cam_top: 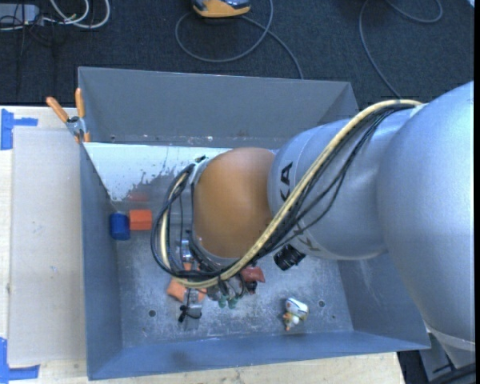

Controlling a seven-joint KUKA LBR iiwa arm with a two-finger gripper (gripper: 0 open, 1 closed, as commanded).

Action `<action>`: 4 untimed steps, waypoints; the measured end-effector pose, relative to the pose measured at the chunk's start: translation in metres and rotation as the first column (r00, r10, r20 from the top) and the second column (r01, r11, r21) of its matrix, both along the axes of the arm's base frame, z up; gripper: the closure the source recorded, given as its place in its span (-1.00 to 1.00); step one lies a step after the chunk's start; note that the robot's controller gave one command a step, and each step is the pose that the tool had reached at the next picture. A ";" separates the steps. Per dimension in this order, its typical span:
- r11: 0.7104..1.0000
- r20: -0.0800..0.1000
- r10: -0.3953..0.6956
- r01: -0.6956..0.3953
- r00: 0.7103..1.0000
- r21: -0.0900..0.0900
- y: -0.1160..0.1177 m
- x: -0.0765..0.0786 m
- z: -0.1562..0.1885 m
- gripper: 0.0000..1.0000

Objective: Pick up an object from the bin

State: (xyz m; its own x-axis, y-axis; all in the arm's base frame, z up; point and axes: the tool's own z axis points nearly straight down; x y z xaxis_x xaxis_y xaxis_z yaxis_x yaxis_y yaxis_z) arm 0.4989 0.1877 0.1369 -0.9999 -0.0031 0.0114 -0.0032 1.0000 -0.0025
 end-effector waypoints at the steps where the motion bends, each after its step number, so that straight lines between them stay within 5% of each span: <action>1: 1.000 0.008 -0.004 0.004 1.000 0.002 -0.001 0.002 0.004 -1.00; 2: 1.000 0.004 0.000 0.000 1.000 0.002 -0.028 0.049 -0.012 -1.00; 3: 1.000 0.009 0.019 -0.019 1.000 0.001 -0.073 0.043 -0.038 -1.00; 4: 0.979 0.005 0.203 -0.203 0.979 0.005 -0.052 0.037 -0.067 1.00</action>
Offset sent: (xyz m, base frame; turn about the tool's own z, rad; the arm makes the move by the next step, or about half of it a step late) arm 0.0683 -0.0418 -0.0193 0.0034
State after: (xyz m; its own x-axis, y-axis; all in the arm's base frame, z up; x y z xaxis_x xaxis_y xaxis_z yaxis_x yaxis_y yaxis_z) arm 0.5359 0.1362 0.0697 -0.9785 -0.2062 0.0066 -0.2062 0.9785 0.0027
